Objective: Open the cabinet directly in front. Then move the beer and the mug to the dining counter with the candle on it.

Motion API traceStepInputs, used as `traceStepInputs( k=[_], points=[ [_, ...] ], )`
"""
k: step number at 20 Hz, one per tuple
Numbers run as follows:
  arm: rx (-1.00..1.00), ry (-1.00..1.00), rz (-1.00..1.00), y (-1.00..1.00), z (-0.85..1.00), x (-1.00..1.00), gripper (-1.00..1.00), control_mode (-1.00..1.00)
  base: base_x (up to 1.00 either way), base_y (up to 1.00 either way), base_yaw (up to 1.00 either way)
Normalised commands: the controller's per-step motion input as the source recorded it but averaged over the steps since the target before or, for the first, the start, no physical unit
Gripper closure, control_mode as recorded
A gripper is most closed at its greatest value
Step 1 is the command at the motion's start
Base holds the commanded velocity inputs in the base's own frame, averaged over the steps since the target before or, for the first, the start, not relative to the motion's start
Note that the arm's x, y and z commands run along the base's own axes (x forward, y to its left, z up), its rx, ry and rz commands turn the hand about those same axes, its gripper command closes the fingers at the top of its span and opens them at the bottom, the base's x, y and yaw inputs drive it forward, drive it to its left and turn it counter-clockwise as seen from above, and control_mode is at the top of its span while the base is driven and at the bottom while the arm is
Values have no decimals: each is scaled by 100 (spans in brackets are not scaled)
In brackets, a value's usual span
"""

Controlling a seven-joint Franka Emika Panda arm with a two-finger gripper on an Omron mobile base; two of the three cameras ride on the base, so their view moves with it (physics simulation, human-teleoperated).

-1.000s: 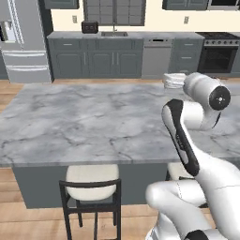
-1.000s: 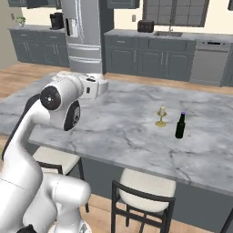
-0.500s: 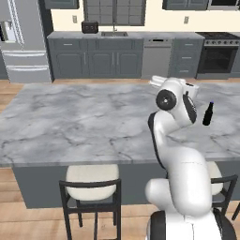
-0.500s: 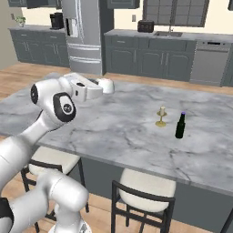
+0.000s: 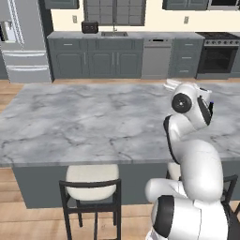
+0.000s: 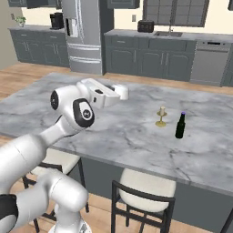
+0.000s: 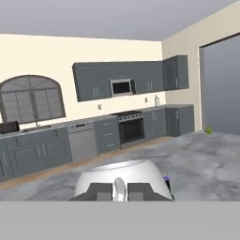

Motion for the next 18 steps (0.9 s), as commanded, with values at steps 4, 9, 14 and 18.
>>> traceStepInputs(
  k=[4,9,14,18],
  points=[
    [0,0,0,-21,-8,0,100,-100,0,0,0],
    [0,0,0,-3,-28,-1,100,-100,0,0,0],
    [1,0,0,0,-24,-4,100,-100,0,0,0],
    [4,0,0,-4,-22,-1,100,-100,0,0,0]
  ],
)
